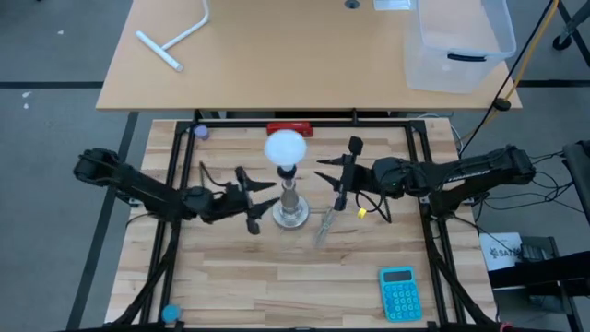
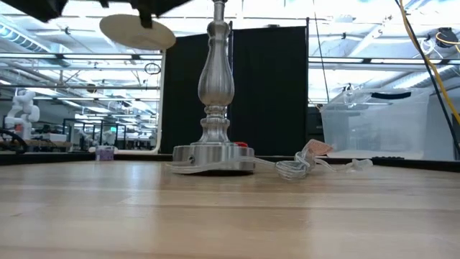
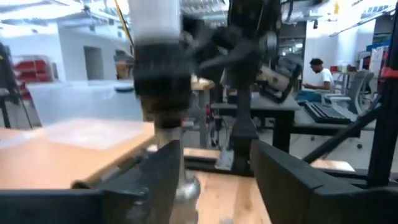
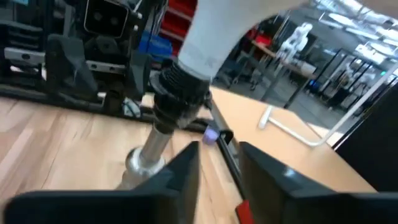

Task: Screw lightbulb
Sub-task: Insert the white lightbulb into the silver lamp

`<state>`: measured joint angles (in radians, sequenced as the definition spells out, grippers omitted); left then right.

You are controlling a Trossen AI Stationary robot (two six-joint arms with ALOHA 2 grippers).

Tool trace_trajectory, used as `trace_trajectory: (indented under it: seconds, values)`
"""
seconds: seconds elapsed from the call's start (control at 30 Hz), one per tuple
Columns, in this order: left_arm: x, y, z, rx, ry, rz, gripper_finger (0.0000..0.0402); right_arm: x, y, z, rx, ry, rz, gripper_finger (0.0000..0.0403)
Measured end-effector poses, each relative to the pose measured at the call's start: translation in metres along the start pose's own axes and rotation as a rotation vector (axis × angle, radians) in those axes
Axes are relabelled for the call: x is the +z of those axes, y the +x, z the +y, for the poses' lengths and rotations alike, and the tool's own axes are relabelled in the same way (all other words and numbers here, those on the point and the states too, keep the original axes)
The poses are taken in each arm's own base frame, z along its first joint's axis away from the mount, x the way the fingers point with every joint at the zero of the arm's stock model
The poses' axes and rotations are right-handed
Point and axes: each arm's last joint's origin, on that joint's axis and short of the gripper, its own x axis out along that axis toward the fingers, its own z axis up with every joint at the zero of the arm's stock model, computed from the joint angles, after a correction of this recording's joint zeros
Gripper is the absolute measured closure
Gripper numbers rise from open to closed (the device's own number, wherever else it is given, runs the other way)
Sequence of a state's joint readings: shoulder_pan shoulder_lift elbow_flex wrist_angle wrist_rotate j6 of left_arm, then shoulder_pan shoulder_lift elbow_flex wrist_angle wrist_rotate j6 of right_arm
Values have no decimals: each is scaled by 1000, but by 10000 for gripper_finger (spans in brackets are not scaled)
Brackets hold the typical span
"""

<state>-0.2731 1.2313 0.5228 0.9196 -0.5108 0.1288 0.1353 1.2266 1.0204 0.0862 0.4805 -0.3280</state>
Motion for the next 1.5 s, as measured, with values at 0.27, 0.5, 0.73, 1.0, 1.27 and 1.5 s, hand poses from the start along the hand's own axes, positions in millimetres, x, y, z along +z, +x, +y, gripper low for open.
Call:
trace_trajectory:
  seconds: [0.27,0.5,0.73,1.0,1.27,1.5]
  values:
    - [44,-24,10,24,43,-150,329,-5,3,0,-41,29,-123,397]
    - [65,-26,19,43,73,-293,397,10,2,-5,-7,72,-317,402]
    - [91,-4,15,22,71,-333,398,11,12,-8,-47,107,-388,403]
    - [106,21,2,2,159,-295,399,19,14,-12,-97,114,-472,403]
    - [106,24,1,29,158,-279,399,34,15,-25,-117,89,-485,403]
    - [106,24,2,42,157,-272,399,35,18,-23,-71,57,-477,403]
